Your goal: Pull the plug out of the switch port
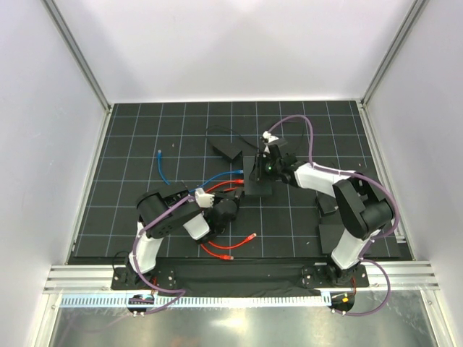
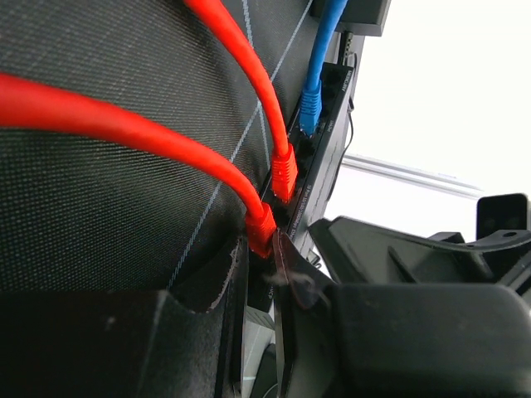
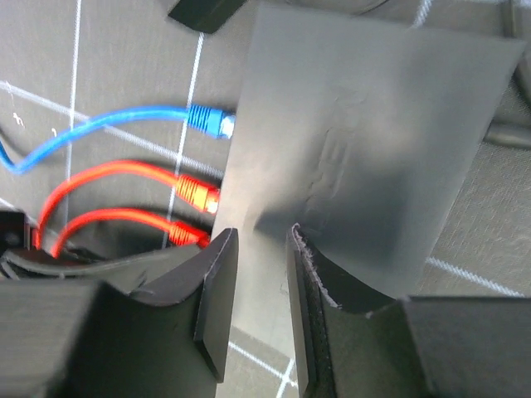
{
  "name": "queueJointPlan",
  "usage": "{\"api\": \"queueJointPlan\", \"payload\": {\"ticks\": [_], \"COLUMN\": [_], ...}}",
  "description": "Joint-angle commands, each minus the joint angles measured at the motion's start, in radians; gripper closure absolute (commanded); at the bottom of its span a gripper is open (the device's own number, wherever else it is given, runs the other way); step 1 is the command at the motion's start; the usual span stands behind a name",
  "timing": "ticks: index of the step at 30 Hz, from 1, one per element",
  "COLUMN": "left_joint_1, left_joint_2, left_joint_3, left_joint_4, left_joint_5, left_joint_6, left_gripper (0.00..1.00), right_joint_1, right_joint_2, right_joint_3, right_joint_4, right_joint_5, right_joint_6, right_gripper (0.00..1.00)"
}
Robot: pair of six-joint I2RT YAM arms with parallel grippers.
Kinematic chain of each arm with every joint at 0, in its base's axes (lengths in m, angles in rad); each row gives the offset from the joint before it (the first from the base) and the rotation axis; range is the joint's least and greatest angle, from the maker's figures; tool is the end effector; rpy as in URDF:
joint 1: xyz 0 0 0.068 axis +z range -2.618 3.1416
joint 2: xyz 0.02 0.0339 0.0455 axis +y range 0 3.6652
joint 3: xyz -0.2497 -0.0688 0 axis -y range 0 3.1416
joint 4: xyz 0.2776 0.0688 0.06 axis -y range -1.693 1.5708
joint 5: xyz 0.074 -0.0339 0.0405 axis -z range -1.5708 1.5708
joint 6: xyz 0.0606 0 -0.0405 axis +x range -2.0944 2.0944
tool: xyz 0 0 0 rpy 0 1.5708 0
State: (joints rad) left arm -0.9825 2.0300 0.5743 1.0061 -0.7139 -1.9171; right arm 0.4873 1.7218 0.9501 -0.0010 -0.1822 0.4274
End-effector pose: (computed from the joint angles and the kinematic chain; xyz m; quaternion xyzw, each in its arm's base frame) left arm 0.2162 -0.2525 0.0164 -0.5233 0.6248 -0.4588 0.3539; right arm 0.3430 0.1942 0.1165 -0.0628 0.9161 0.2461 0.3101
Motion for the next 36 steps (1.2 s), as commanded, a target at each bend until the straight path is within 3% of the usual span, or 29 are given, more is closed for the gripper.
{"api": "queueJointPlan", "payload": {"ticks": [1, 17, 28, 36], "left_joint_1": [-0.002, -0.004, -0.002, -0.013], "left_joint_2": [0.027, 0.055, 0.078, 0.042], "left_joint_3": [-0.027, -0.050, -0.108, -0.116], "left_joint_4": [-0.084, -0.035, 0.084, 0.115], "left_joint_5": [0.001, 0.005, -0.052, -0.044], "left_joint_6": [0.073, 0.069, 0.020, 0.102], "left_gripper": [1.00, 1.00, 1.00, 1.00], "right_joint_1": [0.031, 0.094, 0.100, 0.100], "right_joint_2": [0.019, 0.154, 0.110, 0.093], "right_joint_3": [0.035, 0.102, 0.038, 0.016], "right_joint_4": [-0.091, -0.065, -0.090, -0.039], "right_joint_5": [0.004, 0.033, 0.214, 0.142], "right_joint_6": [-0.058, -0.075, -0.050, -0.059], "right_gripper": [0.64, 0.87, 0.91, 0.91]}}
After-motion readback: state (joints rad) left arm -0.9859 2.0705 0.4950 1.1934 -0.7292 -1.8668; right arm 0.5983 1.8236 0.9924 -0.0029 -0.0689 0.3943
